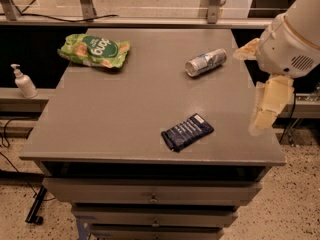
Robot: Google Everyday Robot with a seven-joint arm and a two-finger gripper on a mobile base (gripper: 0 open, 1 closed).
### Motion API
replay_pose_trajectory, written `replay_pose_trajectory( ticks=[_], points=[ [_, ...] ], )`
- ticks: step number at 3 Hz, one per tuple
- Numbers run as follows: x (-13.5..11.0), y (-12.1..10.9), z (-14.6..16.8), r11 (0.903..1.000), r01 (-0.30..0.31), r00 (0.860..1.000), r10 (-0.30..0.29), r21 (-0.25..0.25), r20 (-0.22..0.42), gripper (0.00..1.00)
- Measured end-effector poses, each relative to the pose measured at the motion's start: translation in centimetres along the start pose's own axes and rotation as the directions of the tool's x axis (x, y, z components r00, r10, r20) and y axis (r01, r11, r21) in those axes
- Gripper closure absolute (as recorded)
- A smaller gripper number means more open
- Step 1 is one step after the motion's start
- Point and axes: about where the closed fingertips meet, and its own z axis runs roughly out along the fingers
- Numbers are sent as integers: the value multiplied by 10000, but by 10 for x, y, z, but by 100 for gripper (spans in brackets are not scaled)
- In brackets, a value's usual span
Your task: Move rxbar blueberry near green rice chip bag
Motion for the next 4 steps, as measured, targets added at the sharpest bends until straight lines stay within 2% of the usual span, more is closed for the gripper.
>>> replay_pose_trajectory(
  ticks=[1,2,3,4],
  points=[
    [-24,2,34,9957,726,9962,-696,-571,520,0],
    [-44,4,69,9895,1109,9916,-1040,-929,764,0],
    [-57,5,99,9851,1130,9904,-1011,-1299,947,0],
    [-55,3,124,9829,930,9932,-803,-1590,846,0]
  ],
)
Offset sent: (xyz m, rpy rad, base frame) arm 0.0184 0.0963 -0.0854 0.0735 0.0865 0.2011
